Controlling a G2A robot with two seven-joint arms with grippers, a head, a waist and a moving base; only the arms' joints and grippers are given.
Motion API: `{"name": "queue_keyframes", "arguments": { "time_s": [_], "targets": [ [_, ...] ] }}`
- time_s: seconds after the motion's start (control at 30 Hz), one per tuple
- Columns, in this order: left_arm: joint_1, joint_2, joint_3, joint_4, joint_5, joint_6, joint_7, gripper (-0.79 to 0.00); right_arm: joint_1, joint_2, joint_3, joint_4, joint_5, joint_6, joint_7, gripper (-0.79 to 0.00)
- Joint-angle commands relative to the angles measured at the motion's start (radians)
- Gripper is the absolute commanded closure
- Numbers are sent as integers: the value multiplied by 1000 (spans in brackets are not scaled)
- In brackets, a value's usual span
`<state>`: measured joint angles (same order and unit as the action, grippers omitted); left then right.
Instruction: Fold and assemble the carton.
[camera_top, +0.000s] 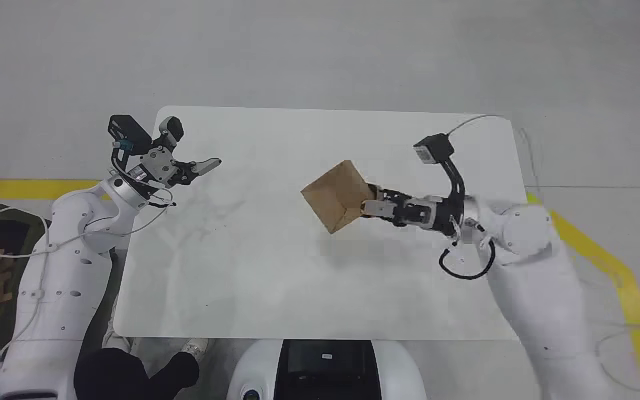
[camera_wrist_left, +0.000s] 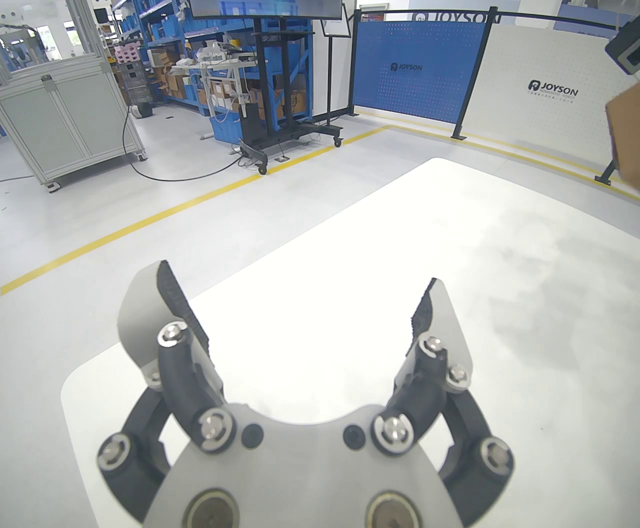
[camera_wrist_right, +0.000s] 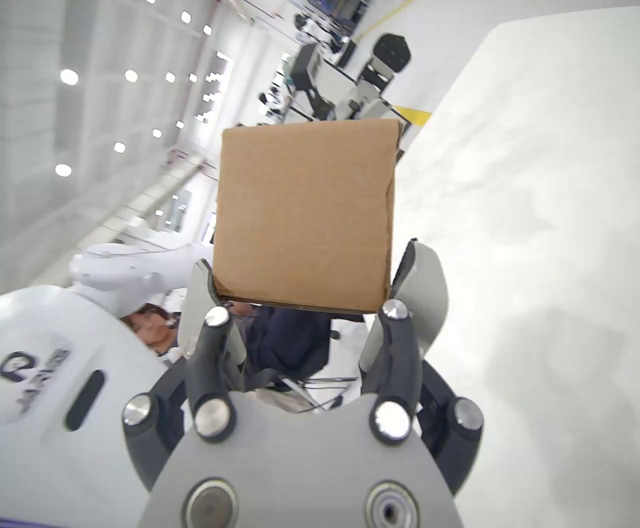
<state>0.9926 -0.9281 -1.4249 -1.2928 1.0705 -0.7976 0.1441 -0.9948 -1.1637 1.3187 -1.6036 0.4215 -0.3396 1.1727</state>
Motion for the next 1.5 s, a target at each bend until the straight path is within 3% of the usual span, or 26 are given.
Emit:
{"name": "queue_keyframes", "arguments": {
  "time_s": [0.0,0.1,0.23,0.53,0.73,0.87,1.0,1.23,1.47],
  "targets": [
    [0,0,0,0,0,0,0,-785,12,0,20,47,156,1,30,0],
    [0,0,0,0,0,0,0,-785,31,-4,43,124,383,20,89,0],
    [0,0,0,0,0,0,0,-785,72,-11,58,237,553,38,139,0],
    [0,0,0,0,0,0,0,-785,127,-31,26,341,774,92,313,0],
    [0,0,0,0,0,0,0,-785,144,-36,7,349,767,102,363,0],
    [0,0,0,0,0,0,0,-785,141,-29,-2,313,654,75,363,0],
    [0,0,0,0,0,0,0,-785,128,-15,8,263,437,13,317,0],
    [0,0,0,0,0,0,0,-785,37,14,26,35,-83,-9,121,0],
    [0,0,0,0,0,0,0,-785,-88,29,24,-133,-518,71,-138,0]
  ]
}}
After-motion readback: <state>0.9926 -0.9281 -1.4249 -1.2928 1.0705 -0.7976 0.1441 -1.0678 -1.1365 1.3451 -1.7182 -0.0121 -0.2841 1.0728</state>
